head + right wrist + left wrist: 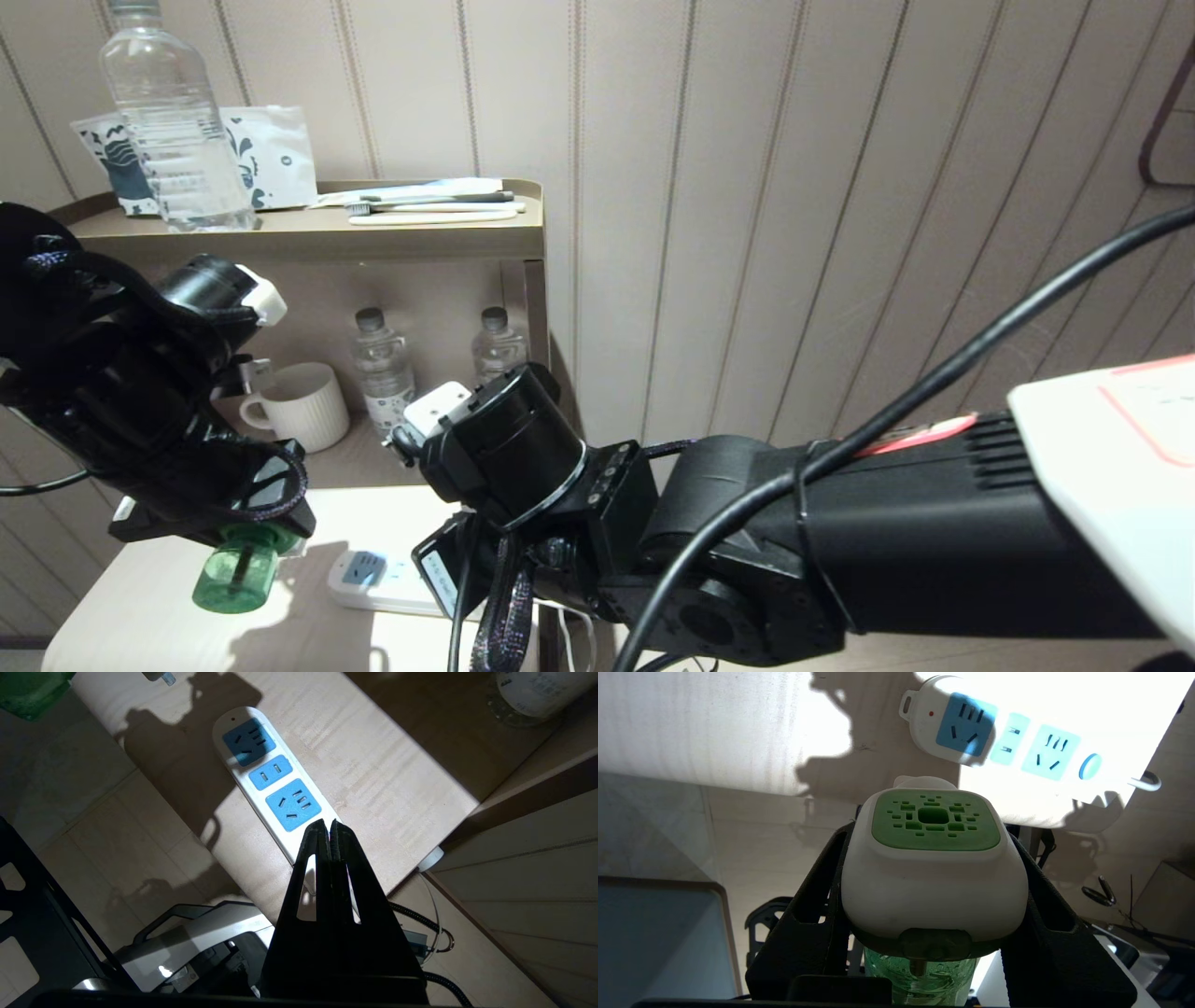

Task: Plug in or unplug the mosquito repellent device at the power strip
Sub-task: Place the mosquito repellent liquid on the table

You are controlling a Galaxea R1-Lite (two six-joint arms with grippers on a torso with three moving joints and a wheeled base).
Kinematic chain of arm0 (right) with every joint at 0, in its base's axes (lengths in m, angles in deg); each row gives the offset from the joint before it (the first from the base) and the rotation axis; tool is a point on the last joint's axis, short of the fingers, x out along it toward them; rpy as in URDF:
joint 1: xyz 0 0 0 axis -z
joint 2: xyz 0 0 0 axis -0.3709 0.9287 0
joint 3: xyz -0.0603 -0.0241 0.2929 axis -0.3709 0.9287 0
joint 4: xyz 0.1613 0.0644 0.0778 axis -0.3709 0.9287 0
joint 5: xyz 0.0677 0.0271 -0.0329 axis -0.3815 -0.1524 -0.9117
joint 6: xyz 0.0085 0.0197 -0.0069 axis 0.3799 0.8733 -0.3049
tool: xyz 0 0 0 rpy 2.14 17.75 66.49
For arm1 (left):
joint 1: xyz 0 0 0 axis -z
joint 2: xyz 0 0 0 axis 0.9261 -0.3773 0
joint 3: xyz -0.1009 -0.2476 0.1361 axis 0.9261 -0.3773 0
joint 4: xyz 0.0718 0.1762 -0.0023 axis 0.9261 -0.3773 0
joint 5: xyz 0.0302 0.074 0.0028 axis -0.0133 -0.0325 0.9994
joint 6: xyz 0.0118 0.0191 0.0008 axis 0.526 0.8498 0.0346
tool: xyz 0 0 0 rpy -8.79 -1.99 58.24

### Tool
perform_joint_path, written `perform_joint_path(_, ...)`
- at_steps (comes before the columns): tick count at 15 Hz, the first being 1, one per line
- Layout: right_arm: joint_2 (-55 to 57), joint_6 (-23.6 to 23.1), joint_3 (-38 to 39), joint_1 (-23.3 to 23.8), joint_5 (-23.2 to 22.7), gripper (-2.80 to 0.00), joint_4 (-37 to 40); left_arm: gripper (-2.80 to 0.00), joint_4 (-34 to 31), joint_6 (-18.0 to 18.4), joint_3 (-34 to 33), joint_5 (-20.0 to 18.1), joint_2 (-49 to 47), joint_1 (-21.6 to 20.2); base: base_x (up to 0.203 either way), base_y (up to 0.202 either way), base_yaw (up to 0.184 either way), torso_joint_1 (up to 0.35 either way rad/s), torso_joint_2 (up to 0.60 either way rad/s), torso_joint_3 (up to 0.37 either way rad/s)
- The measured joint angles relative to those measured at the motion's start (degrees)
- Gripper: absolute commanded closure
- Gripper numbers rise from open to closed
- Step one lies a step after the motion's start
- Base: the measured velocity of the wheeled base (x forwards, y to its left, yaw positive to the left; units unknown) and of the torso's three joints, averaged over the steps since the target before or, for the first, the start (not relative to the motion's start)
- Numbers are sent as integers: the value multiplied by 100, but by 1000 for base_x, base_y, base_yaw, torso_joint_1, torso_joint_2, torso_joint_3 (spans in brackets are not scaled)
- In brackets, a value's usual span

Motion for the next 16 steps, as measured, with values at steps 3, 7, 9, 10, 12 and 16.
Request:
perform_joint_path(3,-555,-145,407,30,390,0,-7,0,364,22,-351,-8,180,-26,0,0,0,0,0,0)
perform_joint_path(7,-1643,-192,1199,68,998,0,-30,0,1138,230,-1220,-20,609,-34,0,0,0,0,0,0)
perform_joint_path(9,-2321,-272,1616,98,1324,0,-41,0,1405,248,-1578,-11,776,-80,0,0,0,0,0,0)
perform_joint_path(10,-2676,-361,1825,154,1457,0,-40,0,1516,248,-1698,-13,827,-132,0,0,0,0,0,0)
perform_joint_path(12,-3359,-541,2219,373,1692,0,-14,0,1662,291,-1843,-34,876,-202,0,0,0,0,0,0)
perform_joint_path(16,-4737,-912,3110,1174,2709,0,140,0,1680,295,-1917,-44,1004,-224,0,0,0,0,0,0)
